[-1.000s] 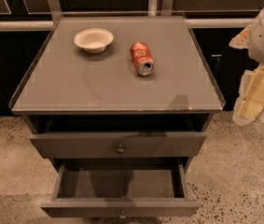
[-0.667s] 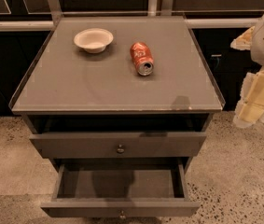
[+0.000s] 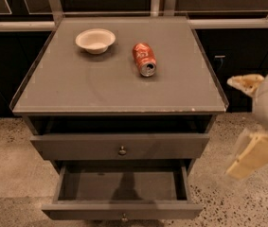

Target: Close middle drawer

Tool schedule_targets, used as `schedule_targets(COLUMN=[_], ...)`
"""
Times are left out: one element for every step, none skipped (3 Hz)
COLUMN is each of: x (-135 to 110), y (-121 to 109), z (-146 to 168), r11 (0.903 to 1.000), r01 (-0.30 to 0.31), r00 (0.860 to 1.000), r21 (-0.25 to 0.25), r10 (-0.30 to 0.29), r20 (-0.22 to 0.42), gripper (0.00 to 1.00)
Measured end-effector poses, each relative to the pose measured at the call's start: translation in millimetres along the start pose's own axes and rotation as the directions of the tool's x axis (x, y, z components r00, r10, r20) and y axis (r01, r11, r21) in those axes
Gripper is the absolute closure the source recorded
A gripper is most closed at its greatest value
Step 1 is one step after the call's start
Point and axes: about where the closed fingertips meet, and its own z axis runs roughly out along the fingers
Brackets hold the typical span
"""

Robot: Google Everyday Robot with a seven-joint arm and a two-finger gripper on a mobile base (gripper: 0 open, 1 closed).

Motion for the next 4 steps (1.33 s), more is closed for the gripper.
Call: schedule_targets(x=[-8,3,15,36], y=[44,84,135,194], z=[28,102,188,262], r11=[0.9991,0.9984,0.9752,0.9185], r01=[-0.003,-0.057,-0.19,-0.321], r00=[0.995,0.972,0.905,0.834], r21=[0.043,-0.001,-0.113,-0.231], r10=[-0.001,0.056,0.219,0.39], r20=[0.101,0.228,0.366,0.392], gripper=[0.0,0.0,0.0,0.0])
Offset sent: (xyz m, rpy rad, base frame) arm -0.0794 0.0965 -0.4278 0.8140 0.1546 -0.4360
